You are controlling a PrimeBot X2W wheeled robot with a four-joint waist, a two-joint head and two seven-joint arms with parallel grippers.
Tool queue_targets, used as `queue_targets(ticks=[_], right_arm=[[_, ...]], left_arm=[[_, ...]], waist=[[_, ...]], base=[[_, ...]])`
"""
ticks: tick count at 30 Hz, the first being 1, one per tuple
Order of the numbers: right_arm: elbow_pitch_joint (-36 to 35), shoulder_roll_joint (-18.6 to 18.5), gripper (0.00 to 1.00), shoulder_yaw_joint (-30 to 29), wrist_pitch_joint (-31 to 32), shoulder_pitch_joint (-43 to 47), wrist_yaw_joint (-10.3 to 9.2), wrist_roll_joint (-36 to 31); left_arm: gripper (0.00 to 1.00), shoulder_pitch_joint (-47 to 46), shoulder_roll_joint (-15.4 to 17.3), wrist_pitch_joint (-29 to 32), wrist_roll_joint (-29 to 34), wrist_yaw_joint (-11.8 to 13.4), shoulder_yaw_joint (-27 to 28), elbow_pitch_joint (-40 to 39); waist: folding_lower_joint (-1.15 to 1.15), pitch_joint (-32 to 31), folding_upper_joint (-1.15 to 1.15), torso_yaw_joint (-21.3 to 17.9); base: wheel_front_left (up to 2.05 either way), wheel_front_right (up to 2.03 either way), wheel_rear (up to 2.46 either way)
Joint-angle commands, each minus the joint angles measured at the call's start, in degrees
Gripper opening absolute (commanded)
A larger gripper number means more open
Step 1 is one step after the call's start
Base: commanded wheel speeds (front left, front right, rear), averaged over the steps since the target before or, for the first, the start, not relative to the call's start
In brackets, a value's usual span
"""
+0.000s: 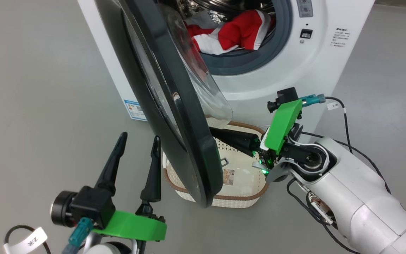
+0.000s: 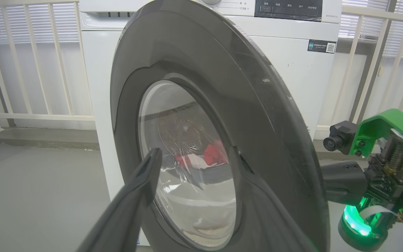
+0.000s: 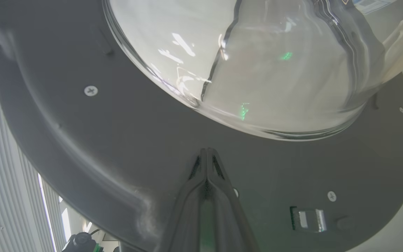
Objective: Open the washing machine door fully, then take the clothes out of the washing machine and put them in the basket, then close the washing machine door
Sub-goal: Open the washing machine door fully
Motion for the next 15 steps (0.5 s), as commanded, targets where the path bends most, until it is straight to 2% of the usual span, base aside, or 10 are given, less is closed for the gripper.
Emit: queue_targets(ticks=[1,8,15], right_arm=[[-2.2,0.88,0.0,1.09,-0.58,1.1,0.31,1.08],[-6.83,-2.91,0.0,8.99,-5.07,0.04,0.31,7.89],[-14.0,-8.98,0.0,18.79,-11.96,-2.72,0.31,16.67]], left_arm=[[1.0,-0.16,0.99,0.05,-0.38,0.63,1.92,-1.59],[1.0,-0.12,0.97,0.39,-0.59,0.85,1.58,-1.5],[1.0,0.04,0.98,0.87,-0.77,1.32,1.38,-1.23]], waist=[[0.0,-0.04,0.0,0.44],[0.0,-0.16,0.0,1.99],[0.0,-0.02,0.0,4.08]], base=[[0.0,0.0,0.0],[0.0,0.0,0.0],[0.0,0.0,0.0]])
